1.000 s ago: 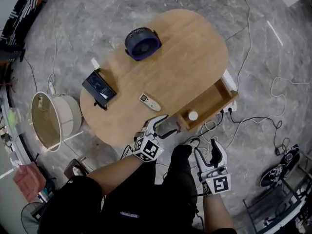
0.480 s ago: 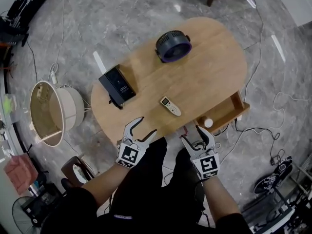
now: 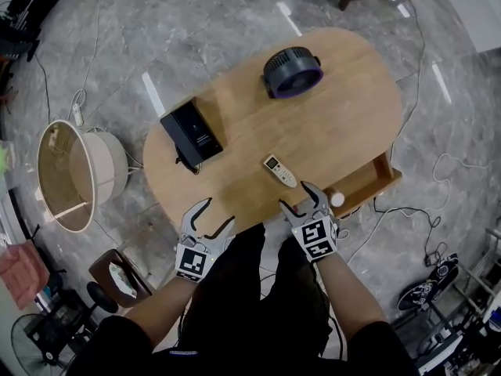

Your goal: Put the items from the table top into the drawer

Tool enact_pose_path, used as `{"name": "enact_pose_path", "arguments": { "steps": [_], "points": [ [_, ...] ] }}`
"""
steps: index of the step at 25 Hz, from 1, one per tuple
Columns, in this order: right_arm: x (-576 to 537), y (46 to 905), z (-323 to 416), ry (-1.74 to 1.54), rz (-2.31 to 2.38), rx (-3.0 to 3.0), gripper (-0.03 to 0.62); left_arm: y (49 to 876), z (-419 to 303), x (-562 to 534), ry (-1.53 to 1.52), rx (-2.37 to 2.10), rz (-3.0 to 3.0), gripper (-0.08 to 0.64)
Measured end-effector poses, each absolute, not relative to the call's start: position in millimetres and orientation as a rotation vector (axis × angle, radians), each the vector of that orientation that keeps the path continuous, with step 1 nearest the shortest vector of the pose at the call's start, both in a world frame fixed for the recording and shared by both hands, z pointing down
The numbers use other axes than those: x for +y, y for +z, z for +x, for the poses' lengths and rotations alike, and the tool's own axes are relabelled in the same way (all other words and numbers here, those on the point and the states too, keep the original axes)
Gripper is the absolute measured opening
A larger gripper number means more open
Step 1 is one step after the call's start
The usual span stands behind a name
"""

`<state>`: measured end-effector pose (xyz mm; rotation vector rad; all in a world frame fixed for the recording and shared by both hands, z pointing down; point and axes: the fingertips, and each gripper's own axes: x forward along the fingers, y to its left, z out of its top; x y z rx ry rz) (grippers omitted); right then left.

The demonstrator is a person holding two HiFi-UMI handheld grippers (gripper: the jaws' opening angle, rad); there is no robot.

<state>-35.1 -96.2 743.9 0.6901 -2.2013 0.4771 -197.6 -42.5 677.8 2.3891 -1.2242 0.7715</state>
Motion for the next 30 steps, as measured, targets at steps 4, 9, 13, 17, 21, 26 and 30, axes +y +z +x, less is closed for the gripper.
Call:
{"name": "enact_pose_path", "arguments": {
  "steps": [4,9,13,17,21,26,30],
  "points": [
    [-102,777,-44,0.459,0.649,-2.119,0.334,679,-216,-39,0.774,-1.248,2.367,0.302],
    [-109,805,-59,0.511,0.613,-2.063,0.340,682,-240,-40,0.764,-1.303,2.317,0.302],
    [-115,825,-62,0.532,0.586,-1.994,0.340,685,-251,-39,0.747,-1.339,2.268,0.302],
    [-116,853,-55,0.564,0.532,-1.859,0.345,692,-255,-34,0.749,-1.330,2.235,0.302],
    [-122,864,-47,0.550,0.503,-1.800,0.281,695,-255,-37,0.760,-1.309,2.236,0.302],
    [-119,866,-44,0.429,0.409,-1.783,0.252,694,-251,-45,0.753,-1.294,2.239,0.302],
    [-120,866,-46,0.405,0.368,-1.773,0.232,697,-245,-50,0.763,-1.274,2.244,0.302]
  ]
}}
